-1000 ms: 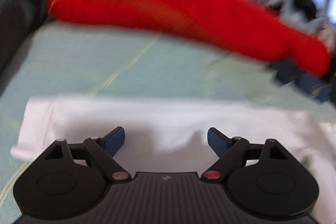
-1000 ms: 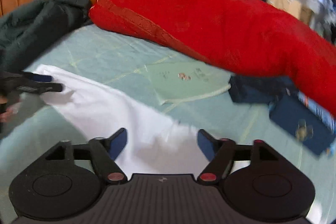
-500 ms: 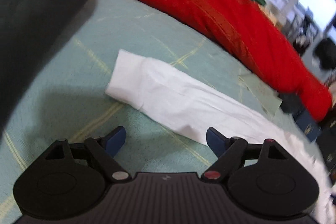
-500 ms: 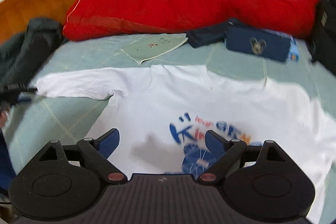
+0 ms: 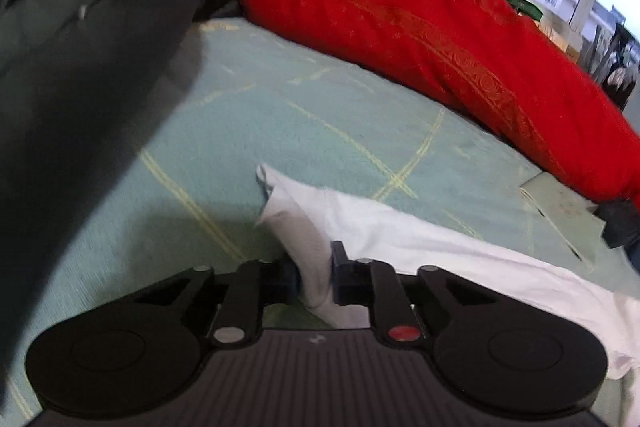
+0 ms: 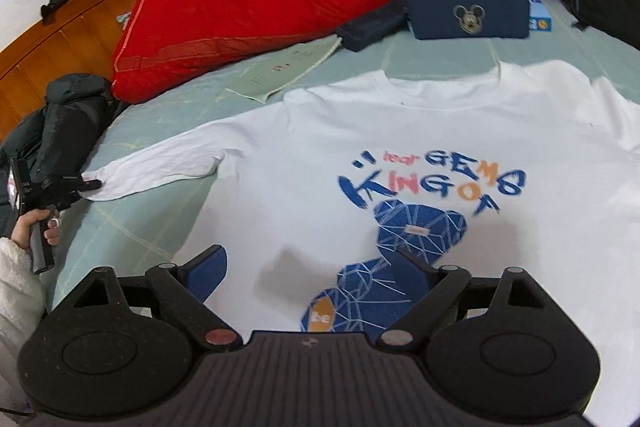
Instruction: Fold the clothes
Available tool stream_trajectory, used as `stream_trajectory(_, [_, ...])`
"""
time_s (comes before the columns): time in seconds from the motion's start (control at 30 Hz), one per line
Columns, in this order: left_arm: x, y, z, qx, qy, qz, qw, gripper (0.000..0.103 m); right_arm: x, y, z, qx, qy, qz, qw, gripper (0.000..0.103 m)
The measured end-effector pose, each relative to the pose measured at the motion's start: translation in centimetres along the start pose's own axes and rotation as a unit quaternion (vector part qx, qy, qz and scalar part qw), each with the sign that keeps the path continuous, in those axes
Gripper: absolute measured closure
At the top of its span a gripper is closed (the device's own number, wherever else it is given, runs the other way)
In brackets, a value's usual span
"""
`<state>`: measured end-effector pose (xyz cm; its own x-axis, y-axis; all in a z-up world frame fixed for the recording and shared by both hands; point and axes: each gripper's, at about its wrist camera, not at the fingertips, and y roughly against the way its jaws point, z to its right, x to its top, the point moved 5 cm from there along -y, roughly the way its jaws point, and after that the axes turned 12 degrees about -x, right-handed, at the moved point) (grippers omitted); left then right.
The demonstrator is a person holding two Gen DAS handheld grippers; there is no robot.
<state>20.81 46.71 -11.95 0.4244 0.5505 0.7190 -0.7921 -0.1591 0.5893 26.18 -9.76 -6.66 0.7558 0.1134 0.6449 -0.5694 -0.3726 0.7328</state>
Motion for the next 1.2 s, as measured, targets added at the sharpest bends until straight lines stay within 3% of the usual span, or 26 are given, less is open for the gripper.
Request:
stream_trajectory(0.1, [1.2,0.5,0.1,0.056,-0.045,0.016,0.9973,0.092,0.2,0.1,0.5,-0.009,-0.006,0.005,1.0,0.011])
stream_trajectory(0.17, [1.5,0.5,-0.4,0.062,-0.044,0.006,0.9971,0.091,0.3,0.2,0.8,-0.012,-0.007,0.008,1.0,0.011])
stream_trajectory(0.3, [1.6,0.4,-0.6,0.075,-0.056,-0.013,0.9956,0.075,0.2,-0.2,1.4,-0.023,-0.009,0.007,1.0,0.011])
stream_trajectory(0.47, [3.1,2.9,0.9,0.115,-0.099,0.018,0.9883,0.058,-0.2,-0.2,1.9,-0.03,-0.014,0.002,0.999,0.009])
stream_trajectory(0.53, [3.5,3.8,2.4,0.117,-0.121,0.023,0.9855,0.05,-0.2,0.0,2.1,-0.038,-0.009,0.004,0.999,0.006])
stream_trajectory(0.6, [2.9,4.0,4.9,0.076,-0.147,0.012,0.9861,0.035,-0.3,0.2,2.1,-0.039,-0.007,0.005,0.999,0.005])
stream_trajectory(0.67, [2.2,4.2,7.5,0.034,-0.173,0.0,0.9843,0.028,-0.5,0.0,2.1,-0.038,-0.008,-0.001,0.999,0.004])
stream_trajectory(0.8, [0.0,1.1,11.4,-0.017,-0.2,-0.05,0.9784,0.028,-1.1,-0.4,1.8,-0.053,0.001,-0.014,0.999,0.002])
stream_trajectory(0.9, [-1.2,-1.7,12.1,-0.027,-0.187,-0.077,0.979,0.028,-1.6,-0.6,1.7,-0.074,0.014,-0.015,0.997,0.0])
stream_trajectory(1.03, [-1.7,-4.5,10.3,0.009,-0.167,-0.095,0.9812,0.026,-2.2,-1.1,2.6,-0.1,0.02,-0.019,0.995,0.0])
stream_trajectory(1.2, [-1.0,-3.5,7.8,0.071,-0.137,-0.079,0.9848,0.027,-2.6,-1.7,3.0,-0.111,0.023,-0.02,0.993,0.0])
